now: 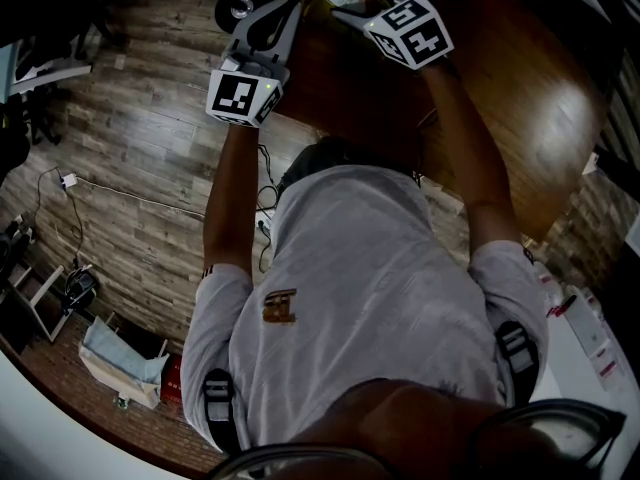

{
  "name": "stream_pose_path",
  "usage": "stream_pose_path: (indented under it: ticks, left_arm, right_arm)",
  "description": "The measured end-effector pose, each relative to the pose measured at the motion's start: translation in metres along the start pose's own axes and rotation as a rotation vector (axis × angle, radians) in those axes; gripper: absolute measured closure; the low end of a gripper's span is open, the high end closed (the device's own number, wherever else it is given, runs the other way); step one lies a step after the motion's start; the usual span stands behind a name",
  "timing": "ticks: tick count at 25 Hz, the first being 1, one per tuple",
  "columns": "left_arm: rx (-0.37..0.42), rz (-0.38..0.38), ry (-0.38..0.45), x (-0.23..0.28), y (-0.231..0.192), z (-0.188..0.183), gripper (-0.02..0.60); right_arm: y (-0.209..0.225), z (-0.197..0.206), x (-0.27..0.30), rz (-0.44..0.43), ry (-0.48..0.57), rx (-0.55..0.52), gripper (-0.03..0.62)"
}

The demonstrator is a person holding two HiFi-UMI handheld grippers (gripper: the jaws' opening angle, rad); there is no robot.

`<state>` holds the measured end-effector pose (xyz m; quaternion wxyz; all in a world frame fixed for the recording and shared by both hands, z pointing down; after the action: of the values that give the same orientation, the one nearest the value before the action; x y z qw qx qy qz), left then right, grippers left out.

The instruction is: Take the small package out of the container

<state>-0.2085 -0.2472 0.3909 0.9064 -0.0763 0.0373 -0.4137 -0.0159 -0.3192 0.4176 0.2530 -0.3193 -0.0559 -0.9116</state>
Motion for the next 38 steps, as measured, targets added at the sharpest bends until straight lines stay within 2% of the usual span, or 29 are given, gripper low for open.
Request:
stream_pose_path:
  ticks: [10,24,38]
  left_arm:
    - [0.011,-0.005,0.024,-0.006,0.028,-0.018,0.563]
    - [0.013,0.009,0.097,-0.017,0.069,-0.038,0.563]
    - [0.028,0.019,0.146,-0.035,0.117,-0.047,0.563]
  right_arm:
    - [-0.015,-0.017,-0.057,0.039,0.294,0.047,0.275]
    - [-0.048,-0.022,-0.120,0.061,0.634,-0.021,0.275]
    - [-0.075,0.002,-0.170,0.087,0.830,-0.036,0.276]
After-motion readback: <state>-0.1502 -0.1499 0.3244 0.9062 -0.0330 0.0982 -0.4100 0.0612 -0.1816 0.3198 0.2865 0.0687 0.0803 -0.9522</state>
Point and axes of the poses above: the fingertips, and each gripper's own axes: x forward along the fingers, y to its right, z out of its underside, the point moved 10 cm from there along -x, backward along the fingers, and after that the axes turned 9 degrees about -x, right-handed, at the moved point
